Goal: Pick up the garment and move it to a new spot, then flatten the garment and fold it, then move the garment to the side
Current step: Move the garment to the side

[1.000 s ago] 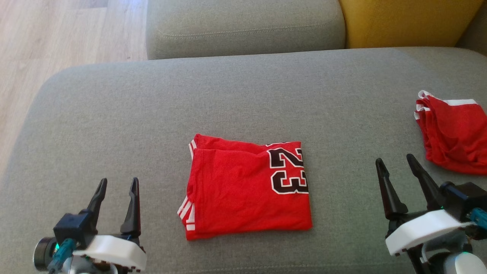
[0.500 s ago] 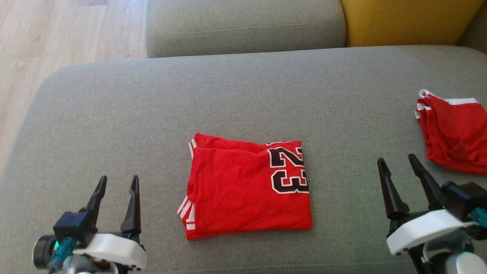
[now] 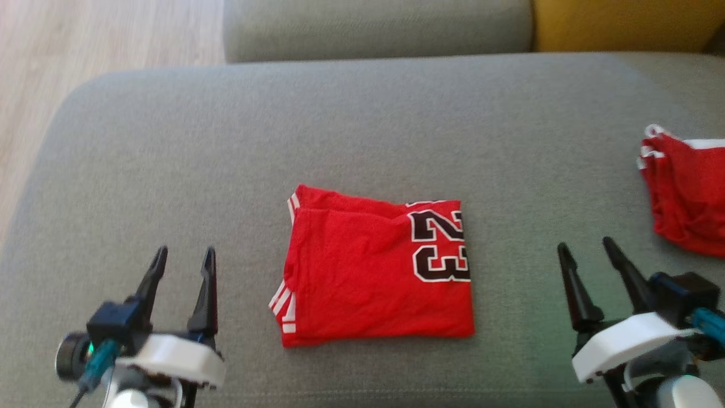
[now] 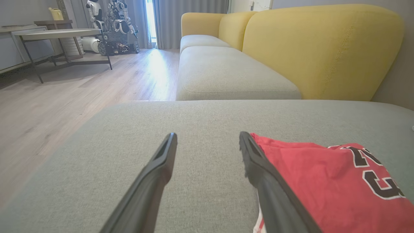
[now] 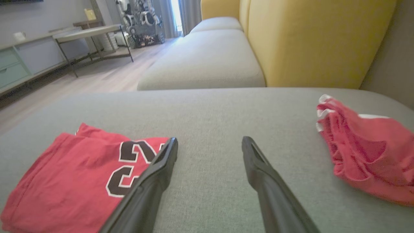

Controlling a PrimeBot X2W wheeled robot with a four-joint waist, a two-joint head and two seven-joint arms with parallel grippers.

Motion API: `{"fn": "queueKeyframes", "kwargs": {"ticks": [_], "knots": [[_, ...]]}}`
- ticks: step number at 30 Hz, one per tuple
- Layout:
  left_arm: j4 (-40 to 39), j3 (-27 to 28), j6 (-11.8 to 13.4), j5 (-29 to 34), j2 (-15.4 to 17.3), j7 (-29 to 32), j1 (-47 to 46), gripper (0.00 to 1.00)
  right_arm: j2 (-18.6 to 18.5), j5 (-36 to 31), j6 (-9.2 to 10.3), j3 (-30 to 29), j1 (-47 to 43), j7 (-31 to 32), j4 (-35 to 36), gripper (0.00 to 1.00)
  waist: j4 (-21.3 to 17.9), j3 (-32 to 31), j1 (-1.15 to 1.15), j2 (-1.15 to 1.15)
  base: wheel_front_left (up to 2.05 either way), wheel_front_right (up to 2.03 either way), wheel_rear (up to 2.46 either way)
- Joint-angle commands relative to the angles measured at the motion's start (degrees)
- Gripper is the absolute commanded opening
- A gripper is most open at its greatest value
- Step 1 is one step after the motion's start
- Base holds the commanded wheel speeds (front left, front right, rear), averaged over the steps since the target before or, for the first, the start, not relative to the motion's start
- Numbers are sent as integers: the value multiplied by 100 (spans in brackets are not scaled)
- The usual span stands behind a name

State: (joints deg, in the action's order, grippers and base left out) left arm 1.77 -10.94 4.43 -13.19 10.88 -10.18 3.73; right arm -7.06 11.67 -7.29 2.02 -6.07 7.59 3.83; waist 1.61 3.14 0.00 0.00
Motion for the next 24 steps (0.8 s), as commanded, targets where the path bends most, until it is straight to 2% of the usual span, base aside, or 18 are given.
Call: {"fn": "queueKeyframes", "kwargs": {"ticks": [1,12,21,22,23,24], "knots": [[-218,150,-43,68,107,-61,-444,100,-141,13,-20,194,346,11,71,100,142,193,0,0,0,0,0],[-31,-69,-162,129,-9,-251,-1063,100,-286,196,-20,926,869,-40,-987,100,549,846,0,0,0,0,0],[200,-127,-204,133,-91,-392,-1401,100,-312,409,-20,1512,1452,-36,-2033,100,709,1077,0,0,0,0,0],[214,-126,-202,135,-96,-402,-1420,100,-321,420,-20,1558,1521,-12,-2138,35,707,1090,0,0,0,0,0],[226,-124,-199,137,-97,-411,-1435,100,-321,444,-20,1600,1582,-12,-2210,0,699,1101,0,0,0,0,0],[231,-119,-196,144,-92,-420,-1446,100,-324,472,-20,1646,1637,8,-2271,0,680,1113,0,0,0,0,0]]}}
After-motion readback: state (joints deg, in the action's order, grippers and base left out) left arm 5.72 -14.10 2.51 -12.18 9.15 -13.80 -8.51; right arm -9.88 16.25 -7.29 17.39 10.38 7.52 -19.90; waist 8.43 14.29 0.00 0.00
